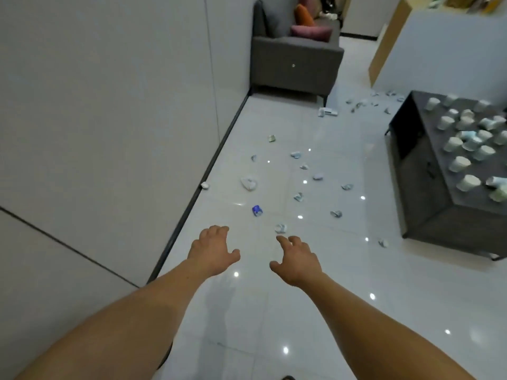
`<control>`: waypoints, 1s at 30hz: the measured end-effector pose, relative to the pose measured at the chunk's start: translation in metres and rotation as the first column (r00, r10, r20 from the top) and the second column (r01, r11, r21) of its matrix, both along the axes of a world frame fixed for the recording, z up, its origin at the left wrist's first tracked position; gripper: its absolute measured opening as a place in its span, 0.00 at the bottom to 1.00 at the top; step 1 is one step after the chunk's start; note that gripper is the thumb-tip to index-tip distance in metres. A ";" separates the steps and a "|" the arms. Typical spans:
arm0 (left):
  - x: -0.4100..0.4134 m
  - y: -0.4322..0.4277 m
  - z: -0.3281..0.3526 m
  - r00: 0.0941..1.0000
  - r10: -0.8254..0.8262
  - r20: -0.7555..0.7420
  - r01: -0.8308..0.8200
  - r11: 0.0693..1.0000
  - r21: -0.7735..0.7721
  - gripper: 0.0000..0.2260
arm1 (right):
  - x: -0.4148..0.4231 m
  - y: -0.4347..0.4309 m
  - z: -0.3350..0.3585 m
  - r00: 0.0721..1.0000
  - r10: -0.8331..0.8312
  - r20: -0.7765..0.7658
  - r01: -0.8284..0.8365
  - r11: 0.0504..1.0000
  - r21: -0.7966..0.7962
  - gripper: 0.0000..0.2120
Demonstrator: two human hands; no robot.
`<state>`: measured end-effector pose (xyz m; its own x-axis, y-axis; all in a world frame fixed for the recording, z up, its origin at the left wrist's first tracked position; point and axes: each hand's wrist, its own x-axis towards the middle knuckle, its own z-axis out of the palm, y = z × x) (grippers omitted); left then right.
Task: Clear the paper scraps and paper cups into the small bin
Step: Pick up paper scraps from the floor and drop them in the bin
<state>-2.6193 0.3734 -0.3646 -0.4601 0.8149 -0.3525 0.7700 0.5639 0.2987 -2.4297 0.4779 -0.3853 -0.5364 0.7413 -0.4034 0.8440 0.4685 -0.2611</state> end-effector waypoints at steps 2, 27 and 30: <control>0.040 0.032 0.009 0.997 -0.074 0.002 0.074 0.997 -0.004 0.33 | 0.049 0.018 0.010 0.997 -0.081 -0.003 0.081 0.997 0.003 0.35; 0.121 0.378 -0.104 0.863 -0.488 0.134 0.506 0.832 -0.227 0.32 | 0.147 0.273 -0.114 0.923 -0.366 0.122 0.385 0.895 -0.225 0.34; 0.104 0.421 -0.156 0.851 -0.501 0.158 0.525 0.803 -0.281 0.31 | 0.131 0.307 -0.168 0.924 -0.348 0.157 0.380 0.878 -0.290 0.34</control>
